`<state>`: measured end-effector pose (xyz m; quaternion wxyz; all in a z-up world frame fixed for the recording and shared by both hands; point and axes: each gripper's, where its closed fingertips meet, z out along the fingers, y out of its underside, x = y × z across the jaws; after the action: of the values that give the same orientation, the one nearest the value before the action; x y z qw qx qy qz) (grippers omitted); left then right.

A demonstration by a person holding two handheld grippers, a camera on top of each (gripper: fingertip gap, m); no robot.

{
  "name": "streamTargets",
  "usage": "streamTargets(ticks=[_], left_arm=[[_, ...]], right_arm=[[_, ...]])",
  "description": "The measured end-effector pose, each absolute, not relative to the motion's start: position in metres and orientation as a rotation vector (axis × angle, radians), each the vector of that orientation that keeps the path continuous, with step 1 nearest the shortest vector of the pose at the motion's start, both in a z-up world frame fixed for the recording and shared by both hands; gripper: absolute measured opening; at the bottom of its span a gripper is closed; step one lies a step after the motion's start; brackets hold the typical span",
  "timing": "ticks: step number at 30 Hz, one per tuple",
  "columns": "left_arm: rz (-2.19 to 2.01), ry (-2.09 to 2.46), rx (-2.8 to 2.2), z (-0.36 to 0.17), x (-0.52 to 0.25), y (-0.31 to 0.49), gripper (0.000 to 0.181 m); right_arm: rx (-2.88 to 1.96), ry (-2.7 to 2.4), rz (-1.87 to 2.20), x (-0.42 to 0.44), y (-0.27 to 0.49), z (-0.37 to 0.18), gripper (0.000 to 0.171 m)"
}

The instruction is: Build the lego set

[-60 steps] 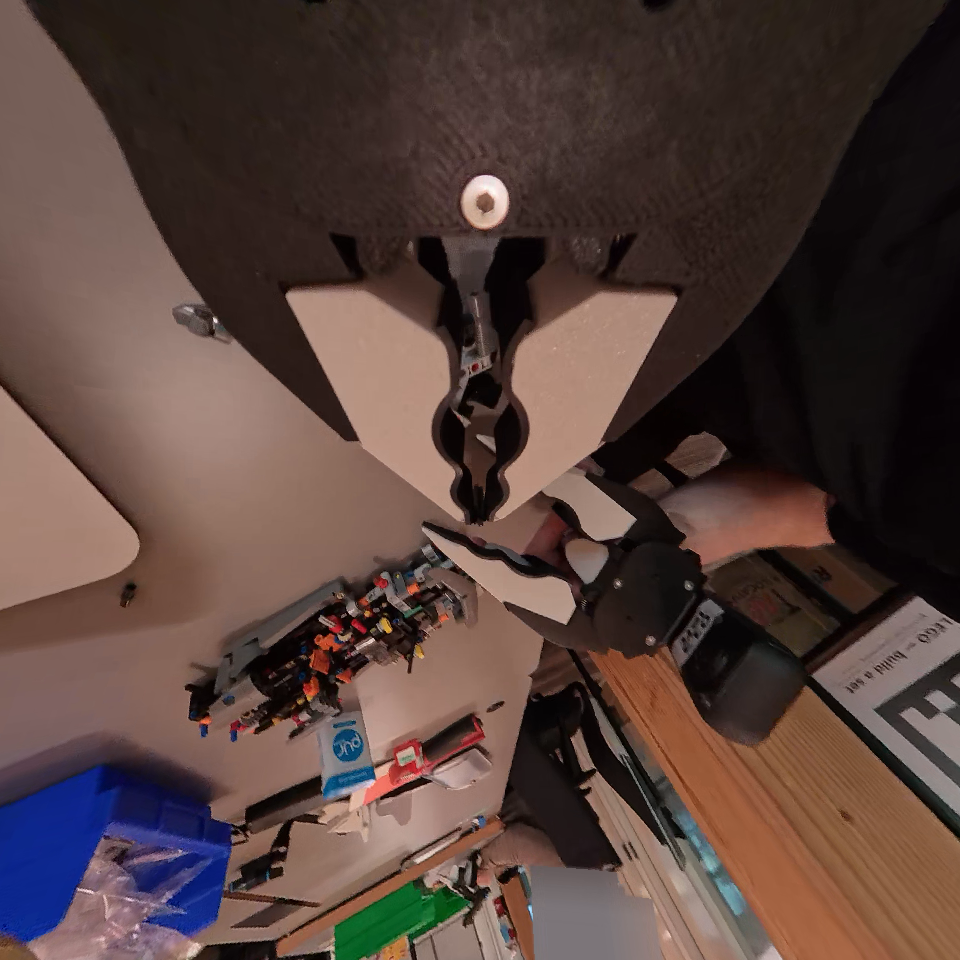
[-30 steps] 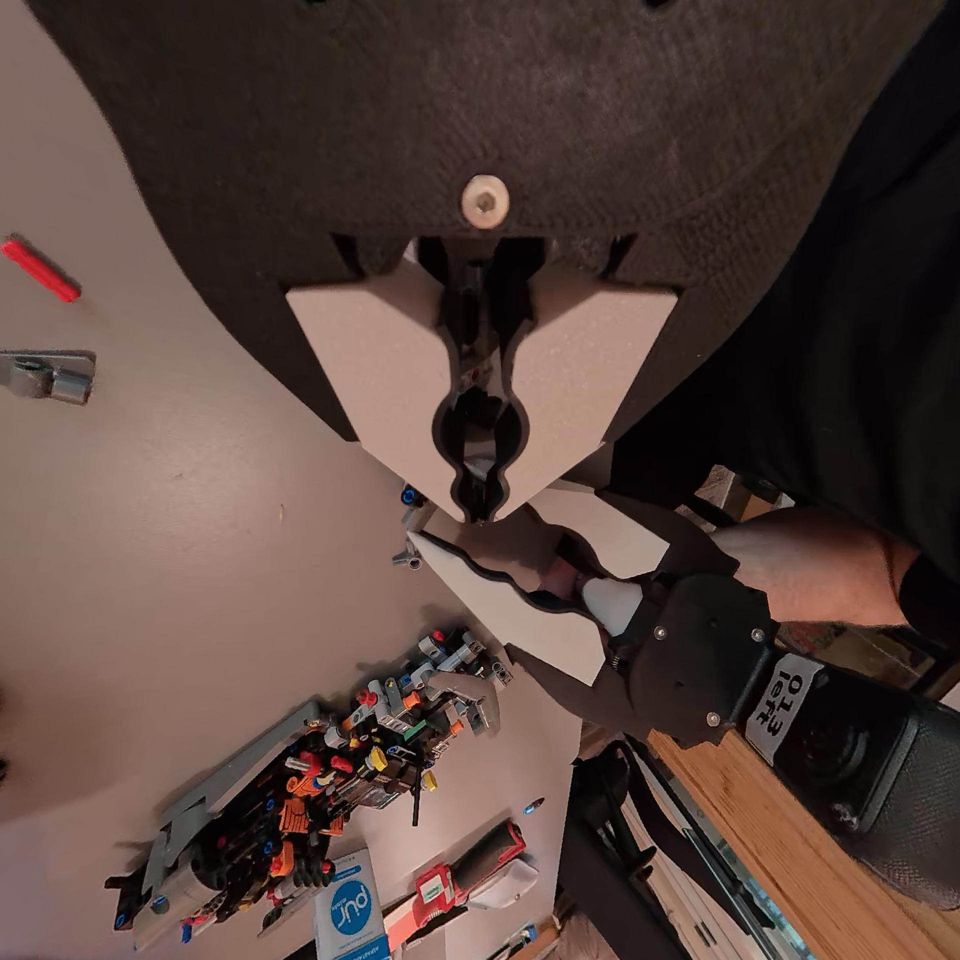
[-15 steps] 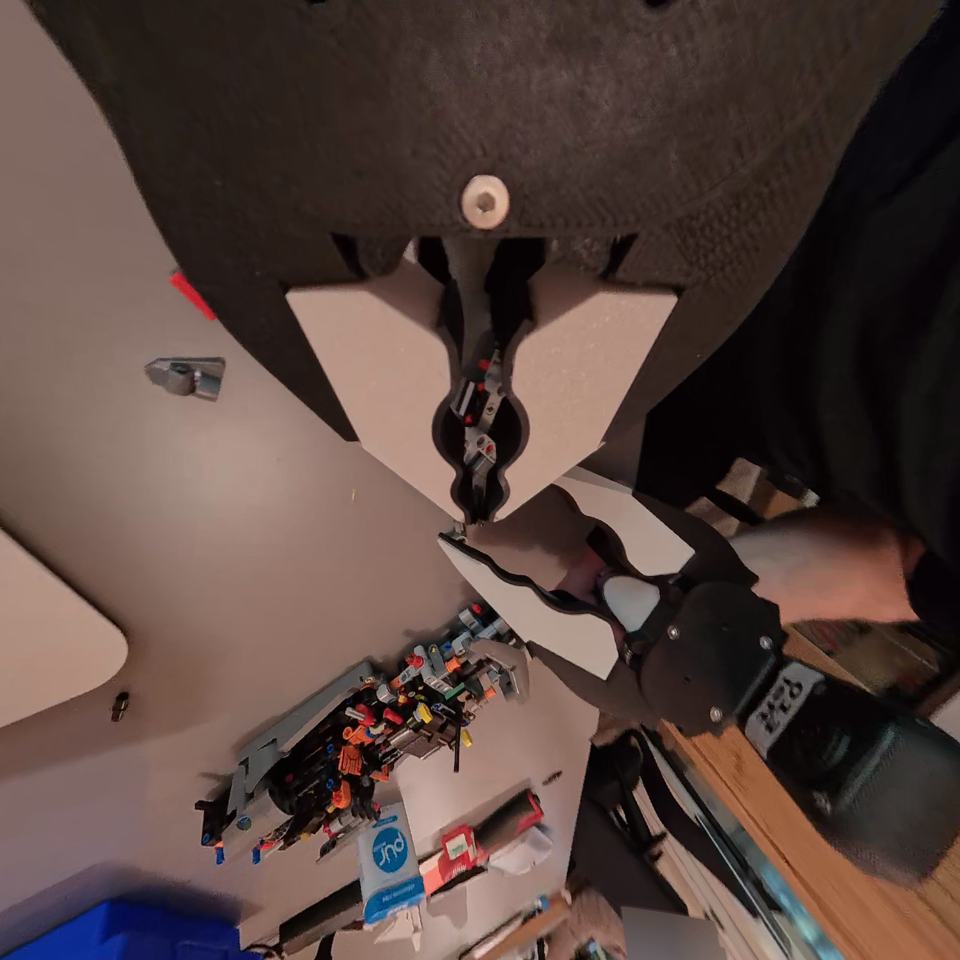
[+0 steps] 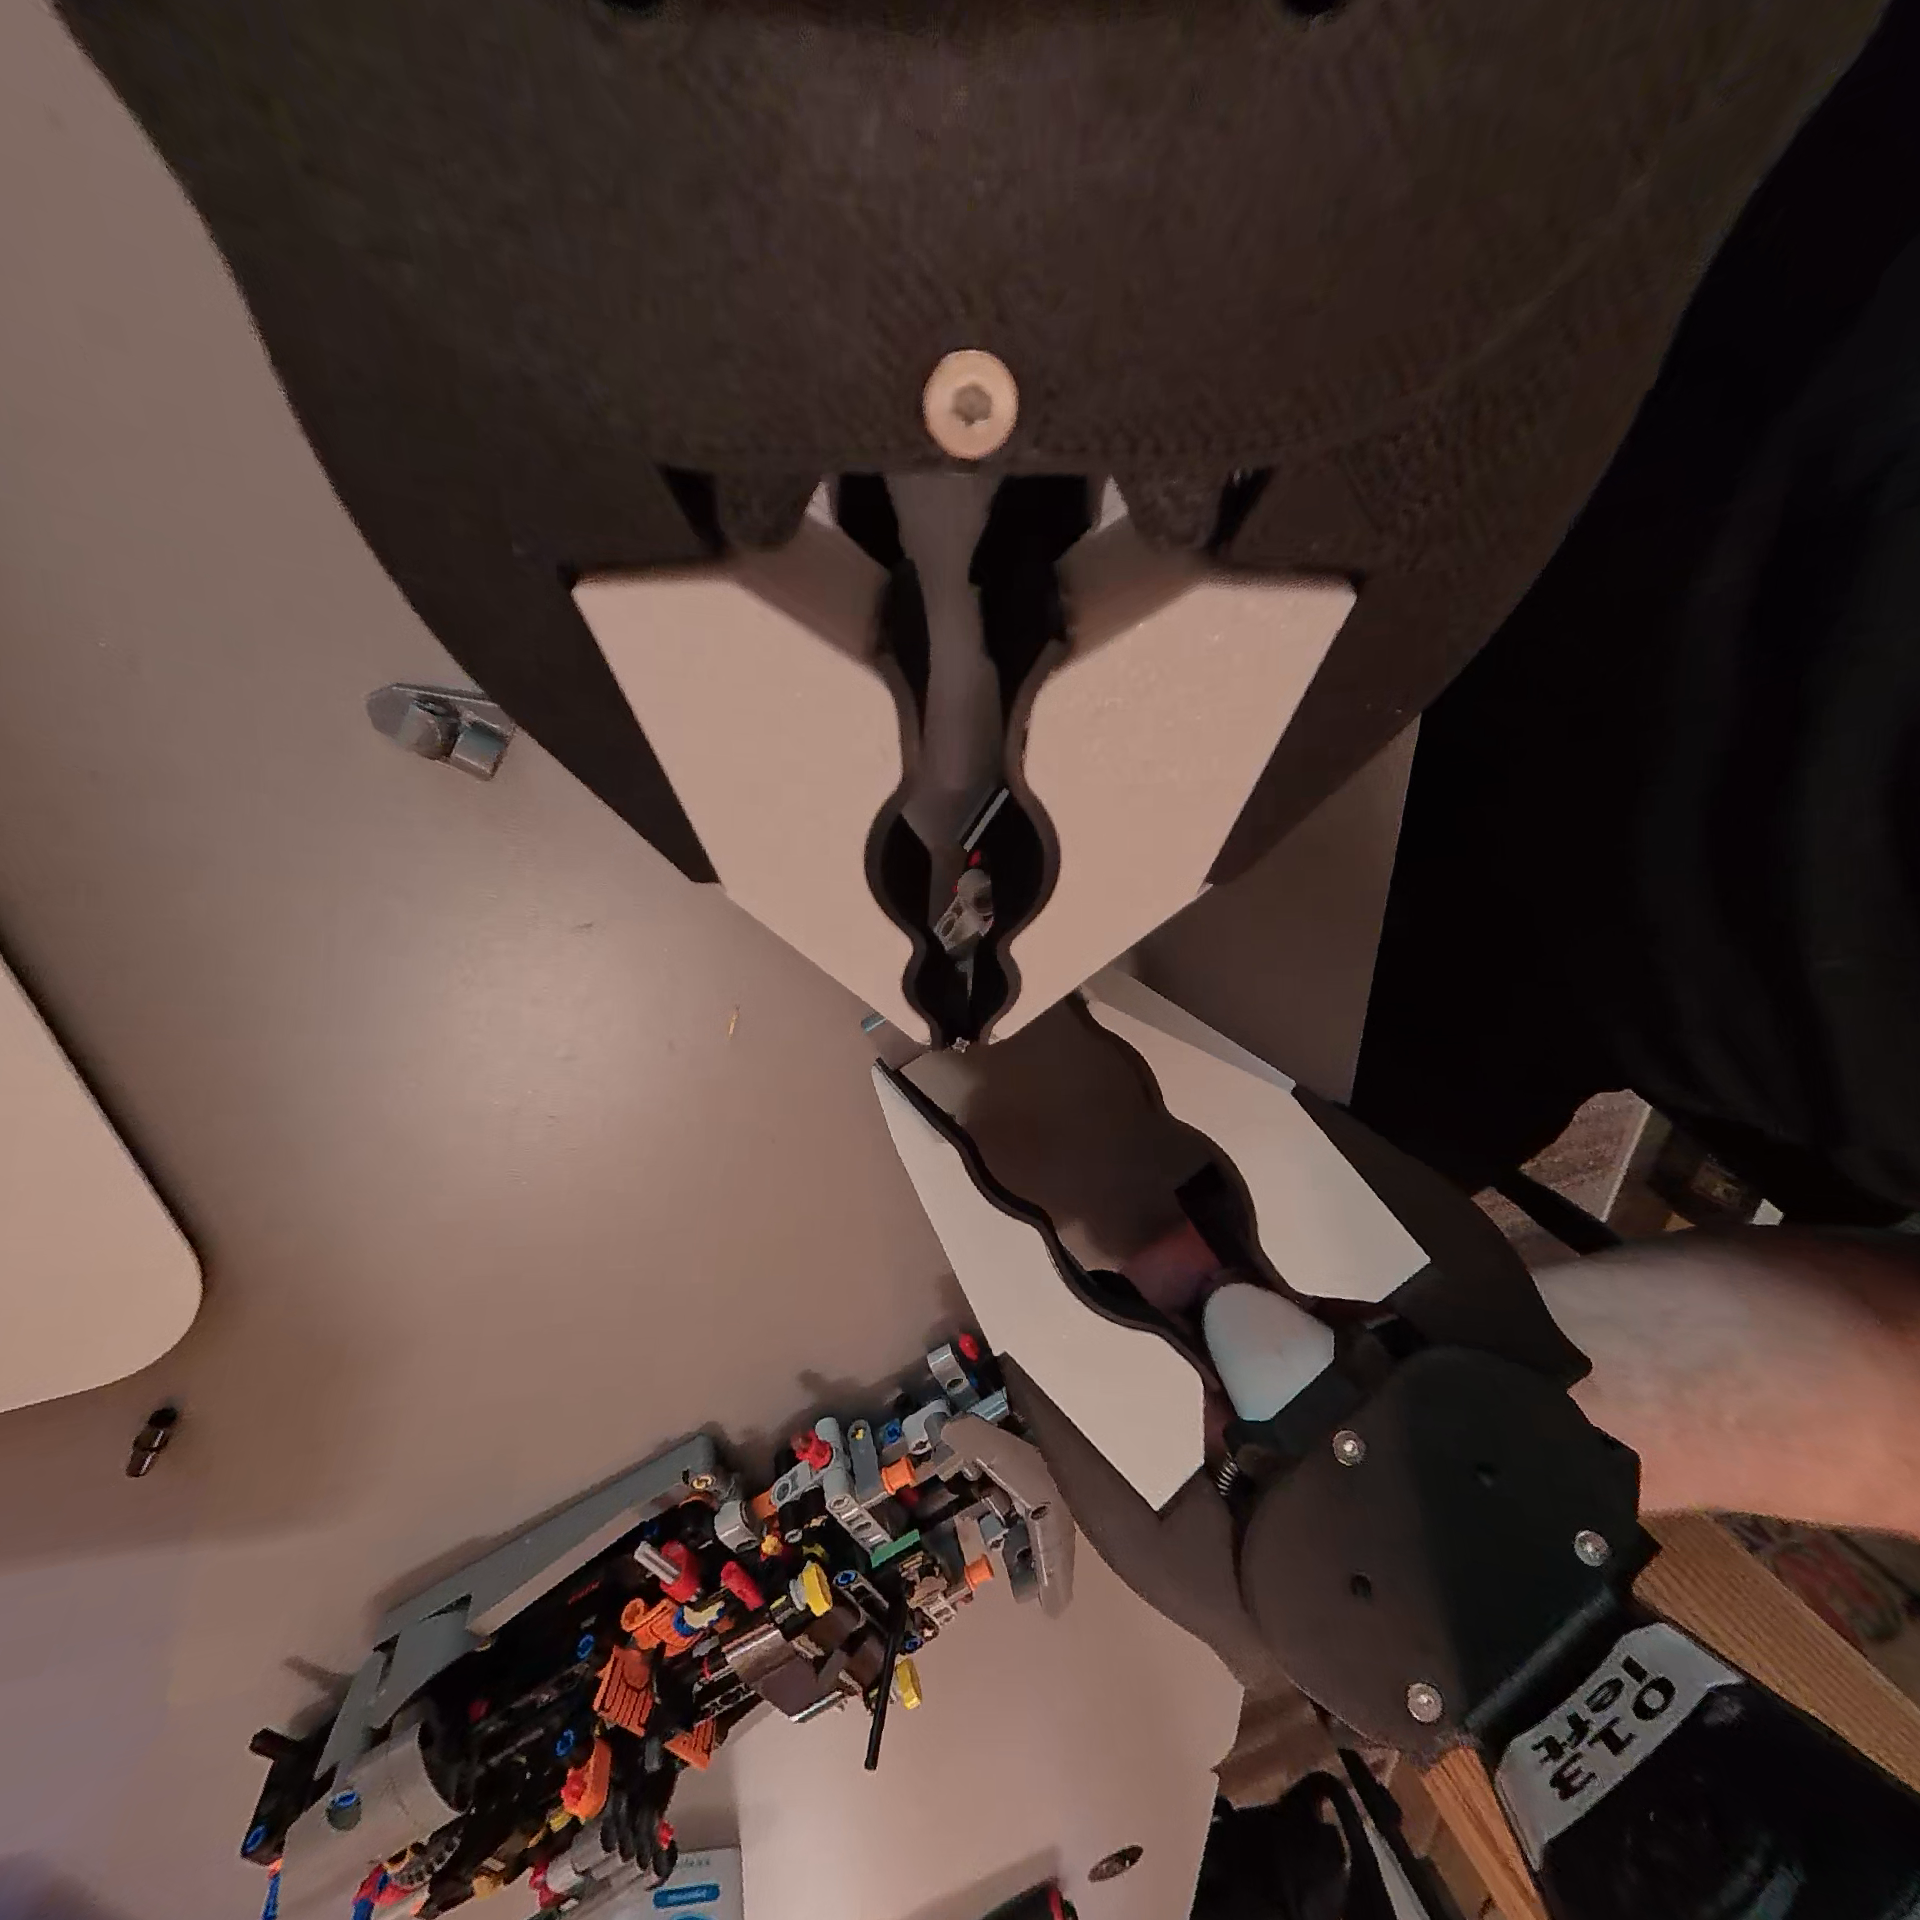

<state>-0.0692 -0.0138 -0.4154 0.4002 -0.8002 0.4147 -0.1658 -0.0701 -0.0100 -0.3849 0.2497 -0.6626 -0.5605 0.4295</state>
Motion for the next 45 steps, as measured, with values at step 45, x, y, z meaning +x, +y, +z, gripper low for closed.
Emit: streamTargets(ticks=[45], left_arm=[[-0.363,1.175,-1.931,-0.415,-0.05,-0.012,0.01]], right_arm=[[-1.821,-1.705,1.239,-0.053,-0.002,-0.402,0.001]])
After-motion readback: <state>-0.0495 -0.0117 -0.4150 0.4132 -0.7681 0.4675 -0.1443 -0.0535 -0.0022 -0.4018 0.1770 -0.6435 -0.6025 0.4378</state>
